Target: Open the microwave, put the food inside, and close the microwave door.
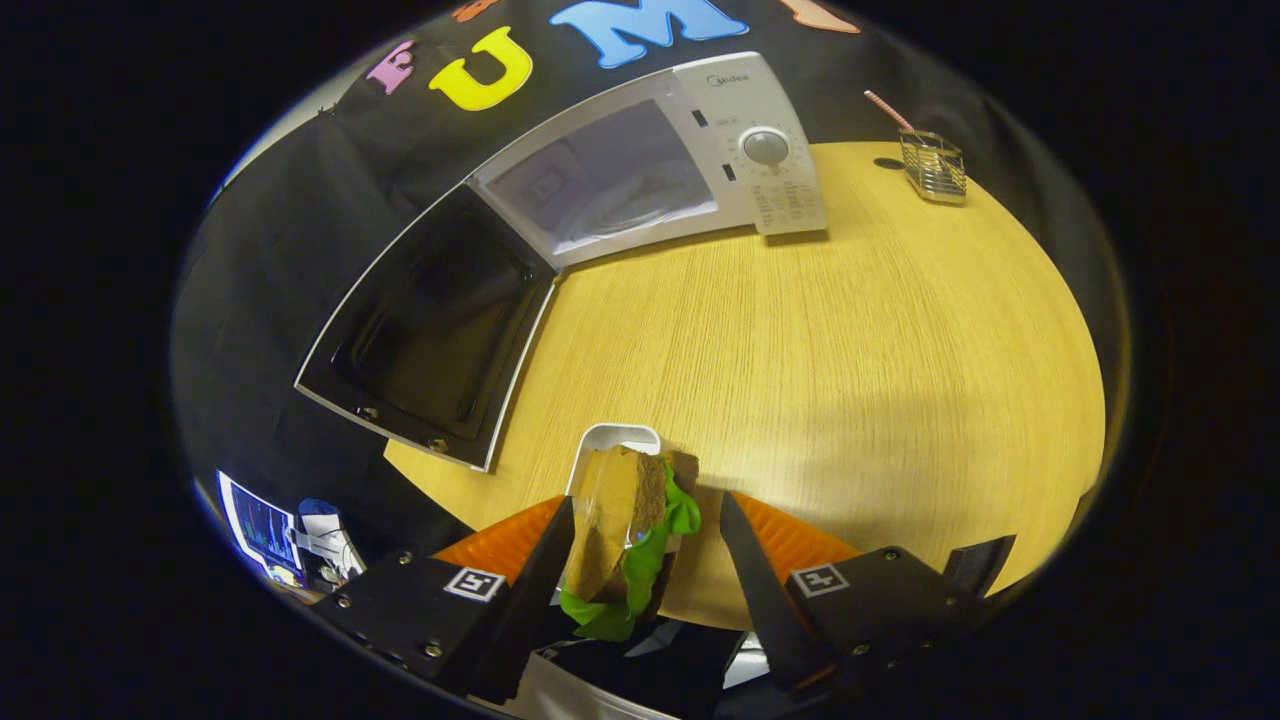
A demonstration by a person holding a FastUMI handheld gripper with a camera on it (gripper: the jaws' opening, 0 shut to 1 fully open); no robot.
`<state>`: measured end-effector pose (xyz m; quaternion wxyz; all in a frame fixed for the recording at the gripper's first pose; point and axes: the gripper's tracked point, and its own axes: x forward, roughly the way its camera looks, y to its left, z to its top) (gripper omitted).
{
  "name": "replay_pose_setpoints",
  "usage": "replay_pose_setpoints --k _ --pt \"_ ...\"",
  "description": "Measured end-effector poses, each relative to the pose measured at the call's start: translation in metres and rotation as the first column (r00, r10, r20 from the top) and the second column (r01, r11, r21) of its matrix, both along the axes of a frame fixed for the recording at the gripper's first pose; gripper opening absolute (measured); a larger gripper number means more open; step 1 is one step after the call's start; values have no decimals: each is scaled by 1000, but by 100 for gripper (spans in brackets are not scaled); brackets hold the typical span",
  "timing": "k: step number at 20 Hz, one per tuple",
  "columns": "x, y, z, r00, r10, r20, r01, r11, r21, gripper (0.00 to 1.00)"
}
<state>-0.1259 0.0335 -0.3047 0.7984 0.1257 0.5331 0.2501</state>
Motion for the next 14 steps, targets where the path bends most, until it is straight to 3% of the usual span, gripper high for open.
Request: replay_pose_setpoints --k 3,6,7,9,14 --pt "-5 4 -1 999 -17 -41 18 1000 12 63" --pt "-5 6 1 995 -47 -89 49 998 29 55" --pt "-7 7 3 992 -49 -114 54 998 38 42" --pt "-8 11 7 988 -72 -137 77 997 32 26" --pt "-7 19 34 994 -53 -95 56 998 22 26"
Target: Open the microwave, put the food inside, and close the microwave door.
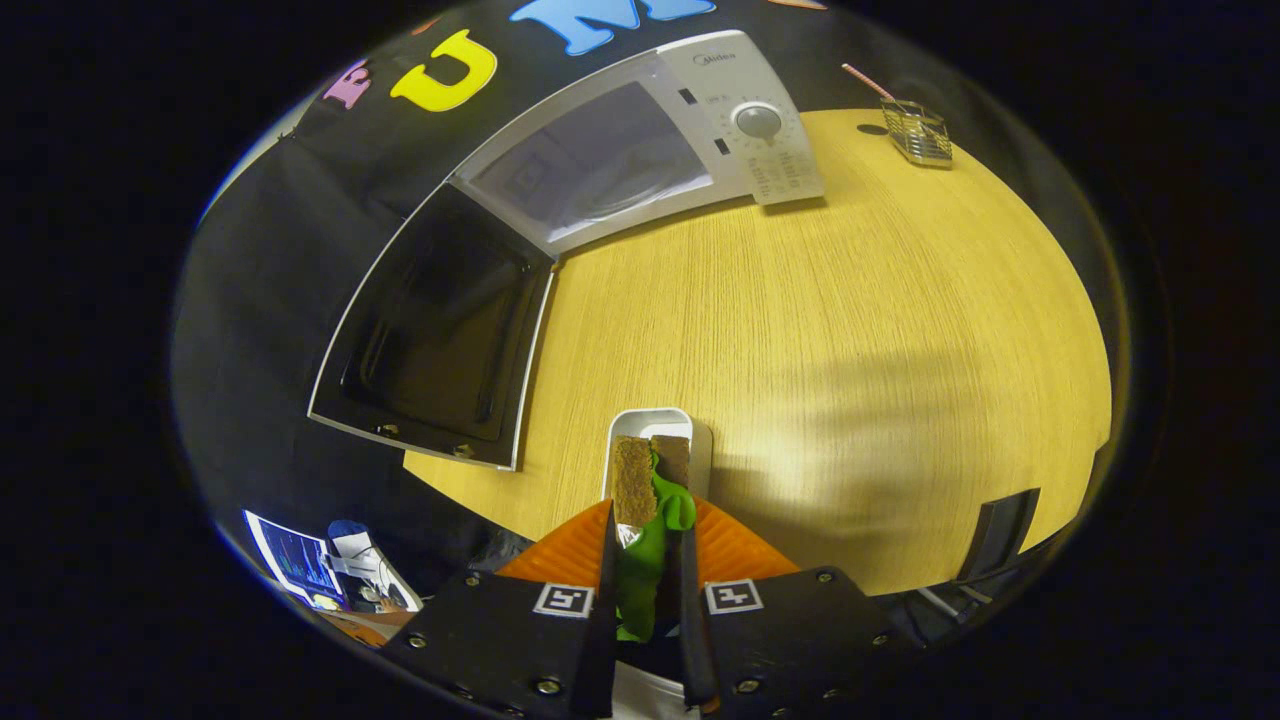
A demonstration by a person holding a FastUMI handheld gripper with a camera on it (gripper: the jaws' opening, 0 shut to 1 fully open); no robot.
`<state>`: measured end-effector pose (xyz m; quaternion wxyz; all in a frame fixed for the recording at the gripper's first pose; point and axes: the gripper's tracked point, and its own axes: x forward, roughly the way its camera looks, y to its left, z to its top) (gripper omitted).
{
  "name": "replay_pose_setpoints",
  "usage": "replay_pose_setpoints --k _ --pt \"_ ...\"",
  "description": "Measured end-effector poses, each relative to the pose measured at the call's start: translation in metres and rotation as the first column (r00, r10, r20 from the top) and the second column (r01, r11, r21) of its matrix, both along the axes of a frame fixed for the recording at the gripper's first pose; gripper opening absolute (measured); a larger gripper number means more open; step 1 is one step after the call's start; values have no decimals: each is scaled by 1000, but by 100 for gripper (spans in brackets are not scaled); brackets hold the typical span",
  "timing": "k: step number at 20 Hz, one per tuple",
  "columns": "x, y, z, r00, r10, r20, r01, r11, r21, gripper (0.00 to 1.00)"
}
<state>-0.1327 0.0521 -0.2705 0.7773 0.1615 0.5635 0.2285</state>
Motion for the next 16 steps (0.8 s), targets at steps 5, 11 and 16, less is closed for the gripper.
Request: replay_pose_setpoints --k 5,11,16 --pt "18 7 36 997 -56 56 54 997 47 26" --pt "55 29 74 978 -168 126 150 978 142 26" --pt "87 49 90 953 -249 174 215 958 191 26"
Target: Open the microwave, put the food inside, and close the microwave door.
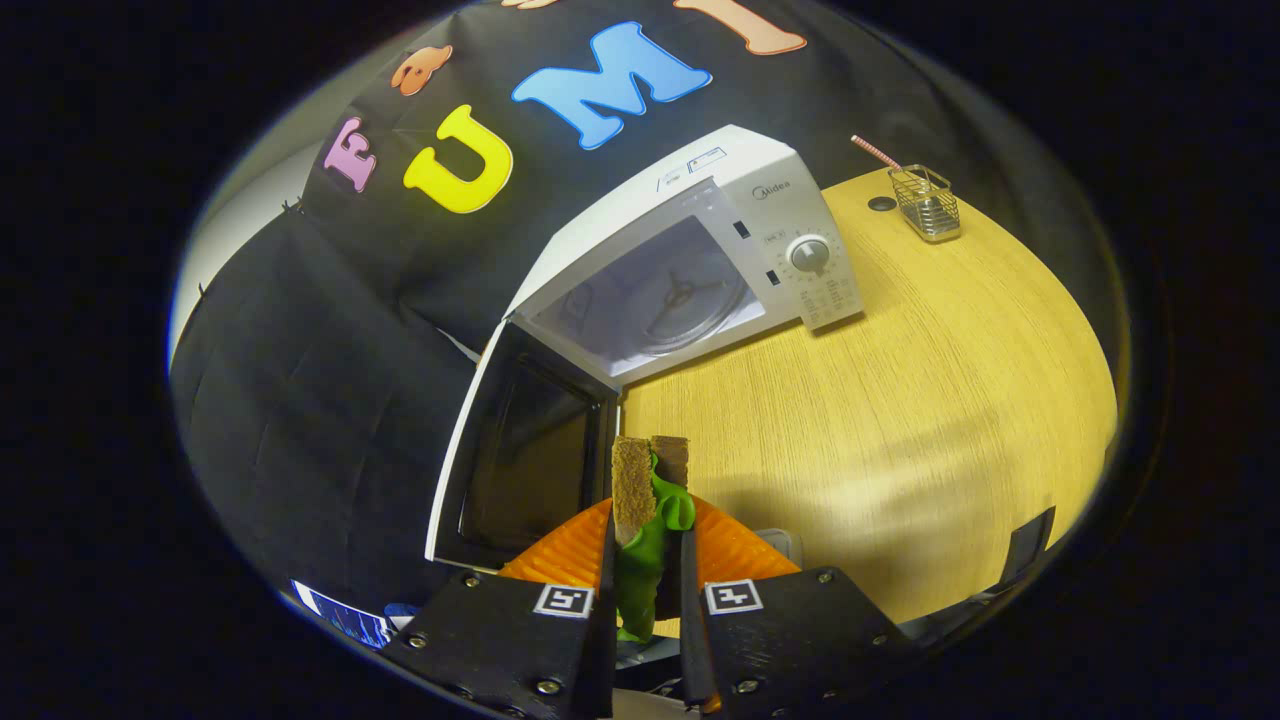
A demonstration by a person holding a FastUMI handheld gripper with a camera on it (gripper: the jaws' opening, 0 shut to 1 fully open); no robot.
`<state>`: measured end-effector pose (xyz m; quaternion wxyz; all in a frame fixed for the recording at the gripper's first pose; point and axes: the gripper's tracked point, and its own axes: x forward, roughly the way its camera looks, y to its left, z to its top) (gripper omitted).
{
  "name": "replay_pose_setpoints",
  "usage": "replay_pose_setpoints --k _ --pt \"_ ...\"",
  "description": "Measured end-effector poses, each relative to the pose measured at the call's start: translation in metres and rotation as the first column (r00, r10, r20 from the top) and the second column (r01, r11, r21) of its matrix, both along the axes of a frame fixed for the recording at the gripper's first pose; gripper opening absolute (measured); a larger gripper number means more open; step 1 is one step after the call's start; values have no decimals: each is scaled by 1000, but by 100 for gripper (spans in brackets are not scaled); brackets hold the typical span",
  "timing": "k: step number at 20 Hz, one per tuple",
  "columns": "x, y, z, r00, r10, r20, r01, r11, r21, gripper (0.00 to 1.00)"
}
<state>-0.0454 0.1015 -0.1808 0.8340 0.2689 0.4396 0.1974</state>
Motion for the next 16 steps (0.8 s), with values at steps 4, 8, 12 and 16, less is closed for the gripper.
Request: replay_pose_setpoints --k 4,8,12,16 --pt "28 21 8 998 -63 30 62 997 42 26" --pt "58 40 8 991 -126 53 122 989 80 26" --pt "89 56 3 977 -201 76 191 974 121 26" --pt "122 67 -8 950 -293 109 275 949 155 26"
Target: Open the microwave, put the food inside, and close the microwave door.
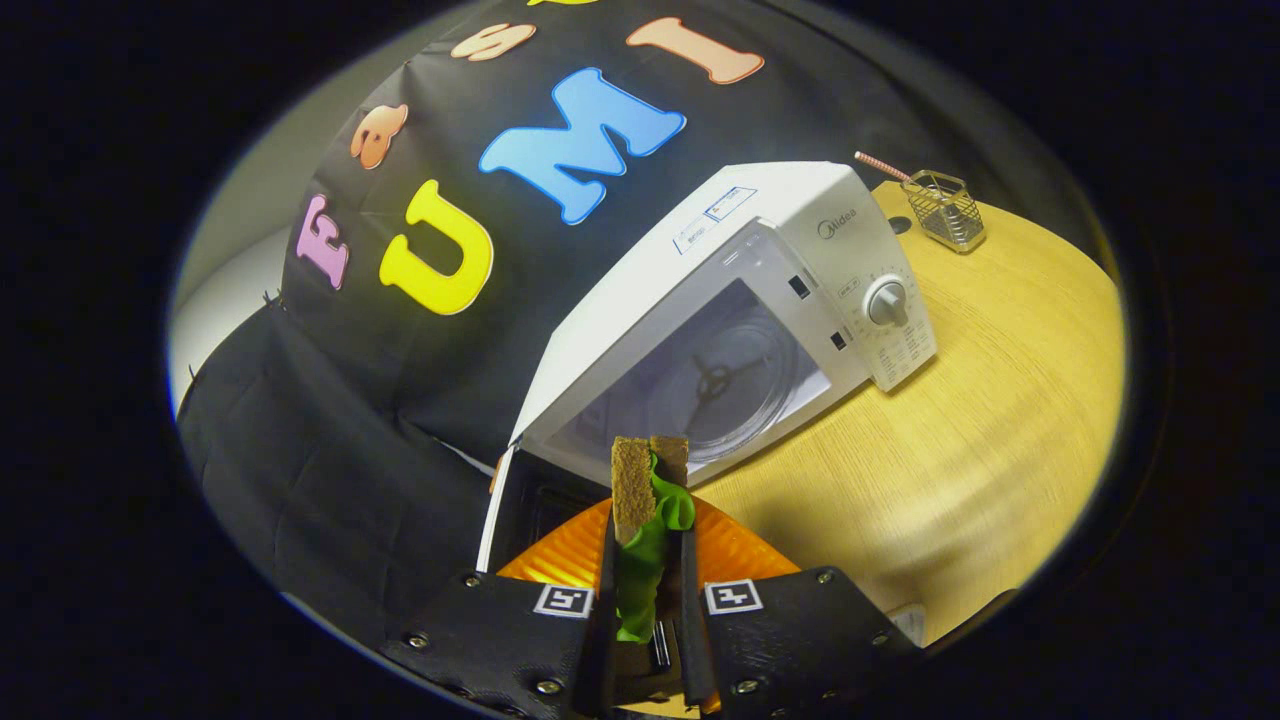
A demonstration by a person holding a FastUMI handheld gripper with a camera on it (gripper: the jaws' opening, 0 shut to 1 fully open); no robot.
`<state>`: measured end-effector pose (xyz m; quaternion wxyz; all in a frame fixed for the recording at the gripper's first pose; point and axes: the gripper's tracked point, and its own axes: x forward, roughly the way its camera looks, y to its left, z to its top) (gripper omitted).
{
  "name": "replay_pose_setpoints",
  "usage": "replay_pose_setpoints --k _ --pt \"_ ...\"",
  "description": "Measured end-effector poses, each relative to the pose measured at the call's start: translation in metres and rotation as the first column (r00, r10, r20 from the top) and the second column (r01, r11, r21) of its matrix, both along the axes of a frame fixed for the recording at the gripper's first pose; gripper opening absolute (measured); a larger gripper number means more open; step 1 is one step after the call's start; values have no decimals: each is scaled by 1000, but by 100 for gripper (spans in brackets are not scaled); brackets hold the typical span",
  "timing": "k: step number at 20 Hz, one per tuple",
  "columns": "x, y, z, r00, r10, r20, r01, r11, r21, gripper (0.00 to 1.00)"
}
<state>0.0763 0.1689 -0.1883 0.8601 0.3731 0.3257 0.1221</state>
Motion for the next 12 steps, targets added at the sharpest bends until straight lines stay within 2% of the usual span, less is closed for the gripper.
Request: replay_pose_setpoints --k 6,12 --pt "43 18 -20 991 -125 41 123 991 51 26" --pt "89 28 -41 965 -254 64 246 962 119 26"
